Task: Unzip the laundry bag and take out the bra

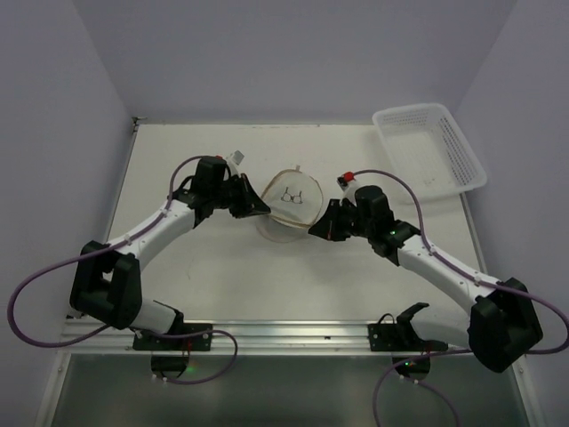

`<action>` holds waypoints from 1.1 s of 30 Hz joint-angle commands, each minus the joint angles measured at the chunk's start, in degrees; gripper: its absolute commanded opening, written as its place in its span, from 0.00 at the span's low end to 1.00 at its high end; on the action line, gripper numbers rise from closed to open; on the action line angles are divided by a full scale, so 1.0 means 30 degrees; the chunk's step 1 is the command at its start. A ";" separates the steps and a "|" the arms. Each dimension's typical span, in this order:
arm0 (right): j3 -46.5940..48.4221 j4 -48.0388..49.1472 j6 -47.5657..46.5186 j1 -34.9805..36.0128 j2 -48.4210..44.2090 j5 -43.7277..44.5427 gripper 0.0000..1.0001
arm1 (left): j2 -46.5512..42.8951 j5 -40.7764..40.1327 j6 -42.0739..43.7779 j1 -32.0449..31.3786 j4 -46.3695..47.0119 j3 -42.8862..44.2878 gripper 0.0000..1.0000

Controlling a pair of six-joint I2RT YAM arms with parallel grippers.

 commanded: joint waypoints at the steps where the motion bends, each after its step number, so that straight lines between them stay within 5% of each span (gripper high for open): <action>1: 0.1424 -0.0270 0.0971 0.0917 0.1042 0.0574 0.00 | 0.1558 -0.1238 0.1257 0.1327 -0.0427 0.2717 0.09; 7: 0.3594 0.1163 0.2932 0.3440 0.3763 0.1804 0.00 | 0.0806 -0.0650 -0.1146 0.1328 0.1304 0.1761 0.80; 11: 0.4006 0.2101 0.3493 0.3704 0.4966 0.1922 0.00 | -0.1510 -0.1117 -0.2578 0.1182 0.1920 -0.1192 0.93; 18: 0.4768 0.2311 0.3377 0.4289 0.6082 0.1864 0.00 | -0.3478 -0.1907 -0.4691 -0.0340 0.3736 -0.4718 0.84; 27: 0.4887 0.2047 0.3142 0.4730 0.5909 0.2157 0.00 | -0.2161 -0.3548 -0.5366 -0.1925 0.4733 -0.4427 0.58; 32: 0.4330 0.1989 0.2996 0.4788 0.5295 0.2244 0.00 | -0.2013 -0.3872 -0.5805 -0.1954 0.5320 -0.4662 0.38; 33: 0.4242 0.1930 0.2909 0.4760 0.5206 0.2303 0.00 | -0.1984 -0.4017 -0.5777 -0.1983 0.5349 -0.4633 0.24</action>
